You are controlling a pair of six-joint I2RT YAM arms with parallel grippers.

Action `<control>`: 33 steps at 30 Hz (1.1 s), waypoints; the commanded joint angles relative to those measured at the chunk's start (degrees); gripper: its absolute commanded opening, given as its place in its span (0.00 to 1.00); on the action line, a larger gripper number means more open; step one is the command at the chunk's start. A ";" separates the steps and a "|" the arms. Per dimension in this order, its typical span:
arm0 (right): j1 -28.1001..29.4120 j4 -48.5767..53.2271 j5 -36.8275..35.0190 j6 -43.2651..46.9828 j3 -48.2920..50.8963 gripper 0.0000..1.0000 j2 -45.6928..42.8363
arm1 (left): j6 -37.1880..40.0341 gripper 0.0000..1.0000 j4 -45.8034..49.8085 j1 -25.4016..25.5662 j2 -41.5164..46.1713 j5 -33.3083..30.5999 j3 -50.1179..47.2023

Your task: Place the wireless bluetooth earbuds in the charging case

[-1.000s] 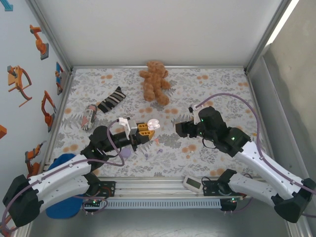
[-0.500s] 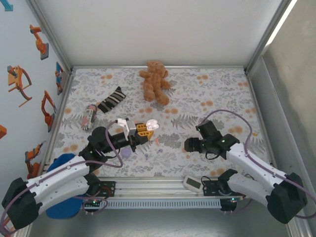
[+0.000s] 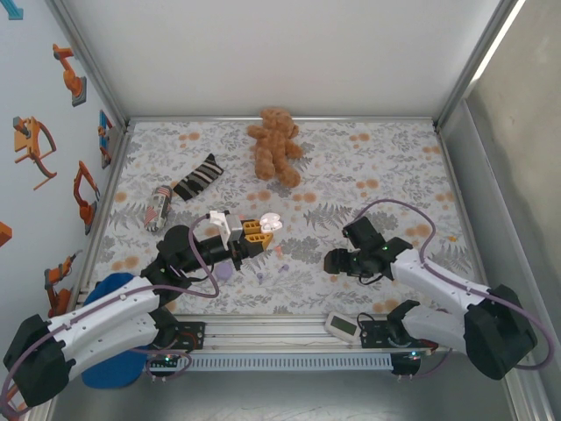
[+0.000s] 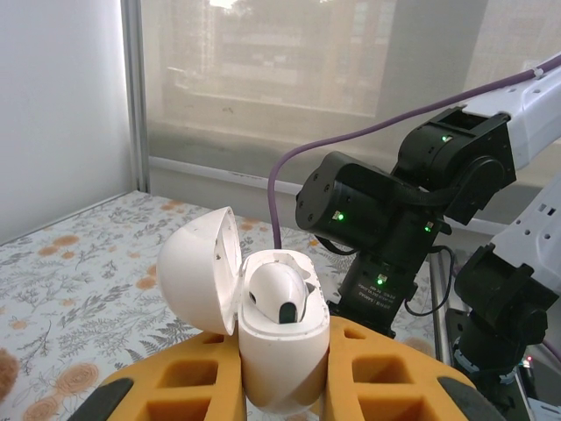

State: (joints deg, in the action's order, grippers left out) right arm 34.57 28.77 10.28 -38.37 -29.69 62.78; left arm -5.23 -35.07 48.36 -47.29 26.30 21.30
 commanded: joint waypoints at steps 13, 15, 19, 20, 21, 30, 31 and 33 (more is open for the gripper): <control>-0.27 -4.20 0.95 -1.61 1.38 0.67 5.49 | 0.58 0.00 -1.49 0.38 0.18 -0.37 -0.38; -0.29 -4.89 1.47 -1.62 1.33 0.66 5.75 | 0.55 0.00 -1.54 0.42 0.08 -0.42 -0.38; -0.29 -5.31 1.89 -1.45 1.04 0.65 6.00 | 0.56 0.00 -1.54 0.42 -0.02 -0.46 -0.38; -0.29 -5.28 1.93 -1.37 0.94 0.65 5.95 | 0.58 0.00 -1.49 0.42 -0.01 -0.46 -0.38; -0.29 -5.31 2.06 -1.35 0.85 0.65 5.87 | 0.54 0.00 -1.49 0.42 -0.03 -0.55 -0.36; -0.29 -6.13 2.72 -1.13 0.57 0.62 5.29 | 0.51 0.00 -1.40 0.42 -0.01 -0.65 -0.45; -0.25 -6.24 2.80 -1.18 0.69 0.62 5.22 | 0.57 0.00 -1.45 0.38 0.00 -0.64 -0.43; -0.29 -6.49 2.81 -1.18 0.68 0.61 5.29 | 0.64 0.00 -1.34 0.42 -0.04 -0.64 -0.40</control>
State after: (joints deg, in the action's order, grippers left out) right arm 34.41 23.31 12.67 -39.22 -28.97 67.99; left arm -5.23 -35.07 48.40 -47.40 25.71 21.19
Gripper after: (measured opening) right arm 0.618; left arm 0.206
